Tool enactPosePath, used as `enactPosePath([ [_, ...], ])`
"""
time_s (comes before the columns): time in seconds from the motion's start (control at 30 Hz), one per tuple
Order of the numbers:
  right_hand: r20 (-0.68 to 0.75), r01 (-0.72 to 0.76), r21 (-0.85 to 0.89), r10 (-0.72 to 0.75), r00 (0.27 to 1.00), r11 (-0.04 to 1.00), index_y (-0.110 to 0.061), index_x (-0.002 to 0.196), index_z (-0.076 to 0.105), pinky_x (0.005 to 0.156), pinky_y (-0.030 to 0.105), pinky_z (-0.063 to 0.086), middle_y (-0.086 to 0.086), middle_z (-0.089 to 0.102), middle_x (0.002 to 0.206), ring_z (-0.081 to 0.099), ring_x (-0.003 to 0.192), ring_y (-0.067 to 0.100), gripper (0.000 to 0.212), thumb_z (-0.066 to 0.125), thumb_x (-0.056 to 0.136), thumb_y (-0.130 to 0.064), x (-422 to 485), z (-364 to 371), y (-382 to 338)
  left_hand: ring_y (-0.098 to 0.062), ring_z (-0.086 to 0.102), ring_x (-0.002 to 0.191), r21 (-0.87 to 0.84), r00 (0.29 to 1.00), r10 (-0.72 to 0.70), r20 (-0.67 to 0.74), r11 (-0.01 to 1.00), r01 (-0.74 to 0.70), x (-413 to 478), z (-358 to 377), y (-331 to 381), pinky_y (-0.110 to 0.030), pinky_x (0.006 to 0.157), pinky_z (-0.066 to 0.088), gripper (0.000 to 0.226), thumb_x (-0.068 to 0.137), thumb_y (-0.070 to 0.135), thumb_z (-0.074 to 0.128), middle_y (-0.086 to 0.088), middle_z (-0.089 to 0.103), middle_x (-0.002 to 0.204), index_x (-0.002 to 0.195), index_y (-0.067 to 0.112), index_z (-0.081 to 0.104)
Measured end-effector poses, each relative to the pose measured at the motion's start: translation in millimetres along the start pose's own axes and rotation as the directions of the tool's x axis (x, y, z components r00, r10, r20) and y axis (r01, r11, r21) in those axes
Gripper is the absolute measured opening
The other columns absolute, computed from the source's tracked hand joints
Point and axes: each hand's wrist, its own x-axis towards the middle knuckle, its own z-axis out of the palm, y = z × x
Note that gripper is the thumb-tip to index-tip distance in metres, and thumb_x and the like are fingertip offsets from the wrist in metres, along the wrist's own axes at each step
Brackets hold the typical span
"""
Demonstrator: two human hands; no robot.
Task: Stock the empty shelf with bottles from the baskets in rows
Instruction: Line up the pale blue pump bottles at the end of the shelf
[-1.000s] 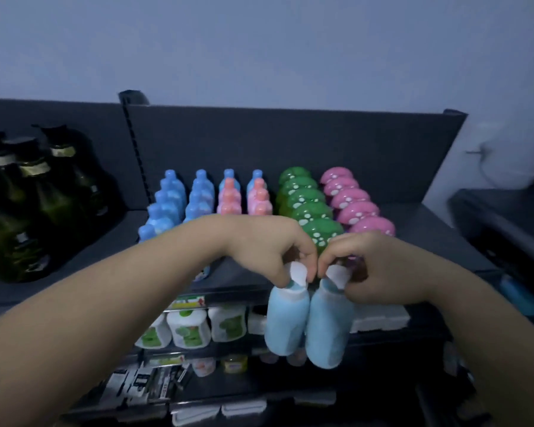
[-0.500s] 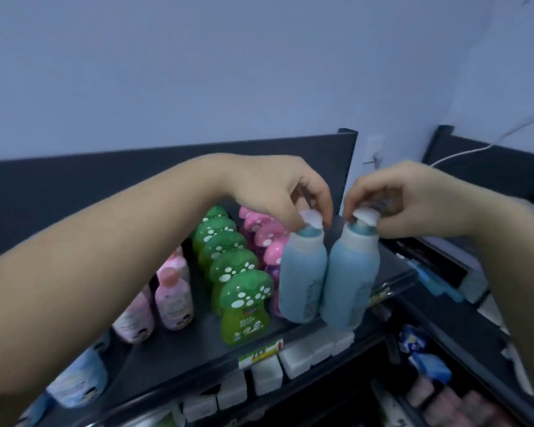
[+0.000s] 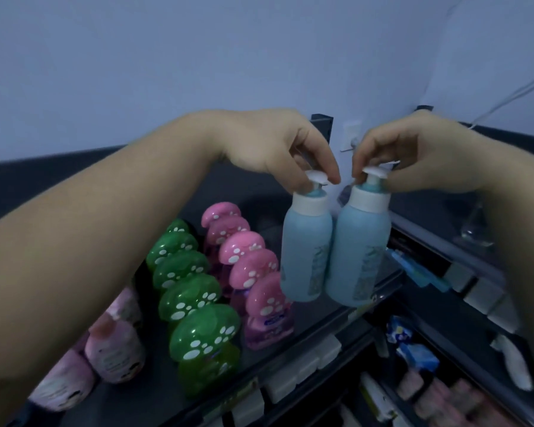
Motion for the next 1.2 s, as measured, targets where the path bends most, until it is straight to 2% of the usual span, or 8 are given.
enactPosePath([
  [0.13,0.001,0.029,0.021,-0.029,1.0,0.999,-0.017,0.087,0.071,0.078,0.019,0.054,-0.003,0.073,0.09,0.07,0.09,0.019,0.019,0.071,0.068,-0.016,16,-13,30,-0.006,0.065,0.083,-0.077,1.0,0.007,-0.003,0.997,-0.008,32,-2,-18,-0.018,0.077,0.052,0.032,0.081,0.0,0.075,0.017,0.071,0.086,0.097,0.027,0.069],
  [0.27,0.064,0.039,-0.024,-0.038,0.997,0.999,-0.021,0.087,0.069,0.069,0.011,0.048,-0.009,0.071,0.088,0.069,0.087,0.013,0.021,0.066,0.071,-0.007,49,-15,70,-0.02,0.062,0.084,-0.235,0.999,-0.039,-0.017,0.971,0.033,63,3,-53,-0.036,0.078,0.05,0.038,0.072,-0.004,0.071,-0.005,0.068,0.093,0.102,0.009,0.051],
  [0.4,0.179,0.044,-0.101,-0.026,0.984,0.994,-0.023,0.089,0.07,0.065,0.017,0.05,-0.01,0.07,0.088,0.067,0.087,0.012,0.033,0.066,0.074,0.005,79,-14,120,-0.02,0.062,0.083,-0.293,0.988,-0.141,-0.064,0.949,0.116,92,16,-98,-0.035,0.074,0.051,0.047,0.074,-0.015,0.069,-0.007,0.066,0.095,0.098,0.011,0.038],
  [0.5,0.224,0.052,-0.131,-0.022,0.974,0.99,-0.027,0.091,0.07,0.069,0.017,0.048,-0.016,0.067,0.089,0.063,0.086,0.005,0.033,0.066,0.073,0.001,99,-9,161,-0.018,0.062,0.082,-0.304,0.959,-0.252,-0.129,0.931,0.204,115,29,-130,-0.036,0.075,0.051,0.047,0.076,-0.015,0.069,-0.008,0.068,0.098,0.094,0.014,0.035],
  [0.63,0.297,0.093,-0.147,-0.045,0.954,0.985,-0.029,0.094,0.069,0.076,0.03,0.053,-0.014,0.064,0.094,0.061,0.087,0.008,0.033,0.068,0.071,-0.005,130,9,212,-0.015,0.063,0.082,-0.331,0.911,-0.365,-0.192,0.898,0.29,133,48,-169,-0.03,0.073,0.052,0.047,0.077,-0.011,0.069,-0.008,0.069,0.101,0.091,0.015,0.033],
  [1.0,0.315,-0.013,0.118,-0.025,0.949,0.993,-0.035,0.095,0.068,0.085,0.047,0.055,-0.01,0.064,0.1,0.064,0.094,0.017,0.035,0.059,0.067,-0.016,160,40,290,-0.015,0.061,0.088,-0.342,0.838,-0.499,-0.223,0.845,0.412,159,57,-210,-0.033,0.079,0.052,0.037,0.08,-0.01,0.067,-0.018,0.064,0.109,0.097,0.014,0.044],
  [1.1,0.272,-0.005,0.191,-0.048,0.961,0.982,-0.032,0.101,0.067,0.087,0.048,0.053,-0.009,0.06,0.103,0.062,0.094,0.021,0.037,0.057,0.07,-0.013,155,48,300,-0.014,0.063,0.092,-0.387,0.81,-0.547,-0.212,0.808,0.444,158,63,-213,-0.035,0.081,0.053,0.034,0.082,-0.005,0.067,-0.011,0.063,0.109,0.107,0.011,0.05],
  [1.2,0.274,-0.059,0.283,-0.022,0.961,0.957,-0.036,0.12,0.056,0.098,0.039,0.05,-0.011,0.056,0.119,0.057,0.112,0.011,0.049,0.063,0.081,-0.008,142,53,313,-0.011,0.062,0.098,-0.432,0.776,-0.604,-0.182,0.758,0.489,154,74,-215,-0.033,0.085,0.054,0.049,0.079,0.007,0.072,0.001,0.058,0.112,0.12,0.02,0.048],
])
